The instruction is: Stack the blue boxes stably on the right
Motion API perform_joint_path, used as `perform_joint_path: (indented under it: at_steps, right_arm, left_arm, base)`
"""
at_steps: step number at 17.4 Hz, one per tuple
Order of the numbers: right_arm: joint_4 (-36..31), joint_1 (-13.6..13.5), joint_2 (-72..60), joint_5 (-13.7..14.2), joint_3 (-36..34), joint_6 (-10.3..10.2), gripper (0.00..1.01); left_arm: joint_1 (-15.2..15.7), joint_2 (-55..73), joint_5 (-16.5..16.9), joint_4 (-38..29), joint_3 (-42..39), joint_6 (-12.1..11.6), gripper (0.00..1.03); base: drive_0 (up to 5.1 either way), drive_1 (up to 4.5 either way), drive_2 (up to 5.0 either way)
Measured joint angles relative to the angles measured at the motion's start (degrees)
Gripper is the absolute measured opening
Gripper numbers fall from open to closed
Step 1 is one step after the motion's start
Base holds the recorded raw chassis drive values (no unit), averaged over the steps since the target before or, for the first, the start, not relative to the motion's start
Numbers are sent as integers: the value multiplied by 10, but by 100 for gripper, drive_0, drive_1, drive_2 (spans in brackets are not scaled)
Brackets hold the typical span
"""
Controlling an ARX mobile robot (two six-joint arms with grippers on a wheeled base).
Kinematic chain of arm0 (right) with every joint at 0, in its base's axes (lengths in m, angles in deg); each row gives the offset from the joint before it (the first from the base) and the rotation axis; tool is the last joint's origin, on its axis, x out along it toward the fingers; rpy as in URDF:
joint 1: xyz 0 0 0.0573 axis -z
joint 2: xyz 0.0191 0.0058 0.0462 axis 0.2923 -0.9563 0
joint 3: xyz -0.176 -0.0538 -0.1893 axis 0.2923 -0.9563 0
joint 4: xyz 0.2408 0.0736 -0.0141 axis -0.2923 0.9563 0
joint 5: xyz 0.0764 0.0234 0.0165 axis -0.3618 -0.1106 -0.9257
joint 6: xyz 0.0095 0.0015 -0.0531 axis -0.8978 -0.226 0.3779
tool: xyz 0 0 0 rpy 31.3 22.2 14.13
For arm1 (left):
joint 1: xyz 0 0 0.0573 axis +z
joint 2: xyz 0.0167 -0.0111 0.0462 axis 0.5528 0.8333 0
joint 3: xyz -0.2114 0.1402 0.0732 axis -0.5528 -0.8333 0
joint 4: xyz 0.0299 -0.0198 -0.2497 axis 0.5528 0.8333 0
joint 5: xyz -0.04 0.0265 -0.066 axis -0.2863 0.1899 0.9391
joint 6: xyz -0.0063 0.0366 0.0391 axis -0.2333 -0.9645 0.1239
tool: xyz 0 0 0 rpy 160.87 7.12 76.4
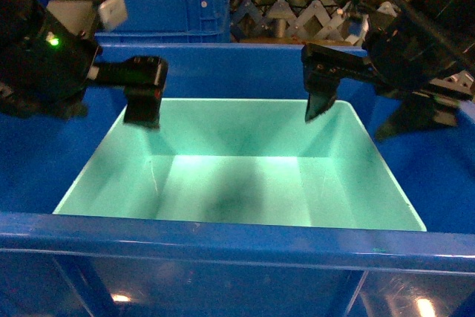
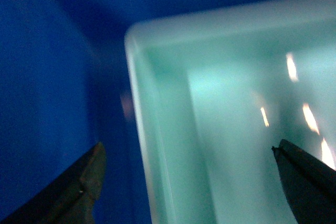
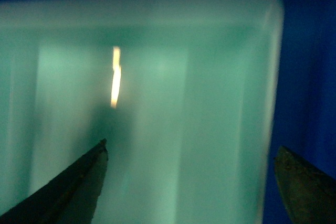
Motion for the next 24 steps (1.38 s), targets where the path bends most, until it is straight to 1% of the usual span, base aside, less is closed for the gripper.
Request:
perform_joint_path:
  at_steps: [1, 2, 3, 4, 5, 6, 7, 8, 9, 10, 11, 12, 13, 14, 15, 16, 17, 18, 21, 24]
  right_arm:
    - [-148, 1, 21, 56, -71, 28, 85]
    - [-336, 1, 61, 115, -195, 72, 73]
    - [-536, 19, 113, 153, -328, 120, 58]
    - [-688, 50, 164, 153, -422, 138, 44]
    - [-774, 70, 206, 152, -485, 144, 31]
    - [-819, 73, 250, 133, -551, 147, 14]
    - [-821, 79, 281, 115, -605, 155, 2]
    - [-820, 94, 319, 110, -653, 155, 2]
    - [-819, 100, 342, 104, -671, 155, 2]
    - [-839, 108, 371, 96, -701, 155, 2]
    - [-843, 114, 386, 88, -739, 155, 2]
    - [-817, 121, 426, 80, -770, 155, 2]
    - [-805, 139, 466, 54, -779, 155, 2]
    - [-786, 161, 501, 43, -788, 155, 2]
    - [-761, 166, 531, 44, -803, 155, 2]
    - [-740, 165, 557, 40, -815, 155, 2]
    - [-710, 165, 600, 40, -822, 155, 2]
    - [-697, 165, 620, 40, -824, 155, 2]
    - [-683, 165, 640, 40, -827, 155, 2]
    - [-650, 165, 676, 40, -835, 155, 2]
  left_arm:
    - [3, -9, -37, -121, -49, -7, 84]
    - [9, -37, -50, -277, -149, -13, 74]
    - [25, -67, -48, -420, -244, -14, 61]
    - [47, -110, -43, -549, -314, -14, 44]
    - [53, -145, -33, -596, -347, -14, 34]
    - [53, -191, -11, -609, -396, -15, 15]
    - [67, -214, -6, -601, -442, -14, 1]
    - [82, -252, -3, -596, -477, -16, 2]
    - [82, -276, 4, -595, -490, -16, 2]
    - [85, -311, 15, -586, -509, -16, 2]
    - [105, -348, 40, -564, -535, -16, 2]
    - [134, -358, 46, -597, -565, -16, 2]
    - [131, -379, 53, -571, -582, -16, 2]
    - [128, -412, 57, -546, -594, -16, 2]
    - [129, -448, 55, -527, -597, -17, 2]
    - [130, -478, 56, -505, -598, -17, 2]
    - [130, -518, 56, -469, -608, -16, 2]
    - [130, -535, 56, -453, -613, -16, 2]
    - [130, -552, 56, -436, -616, -16, 2]
    - [130, -583, 56, -414, -616, -16, 2]
  base:
    - [0, 0, 0]
    - [0, 0, 0]
    - [0, 0, 0]
    - [0, 0, 0]
    - [0, 0, 0]
    - [0, 0, 0]
    - [0, 0, 0]
    - [0, 0, 0]
    - [0, 0, 0]
    - [0, 0, 0]
    - [0, 0, 0]
    - [0, 0, 0]
    - [0, 0, 0]
    - [0, 0, 0]
    - [0, 0, 0]
    - [0, 0, 0]
    - [0, 0, 0]
    - [0, 0, 0]
    - [0, 0, 0]
    - [0, 0, 0]
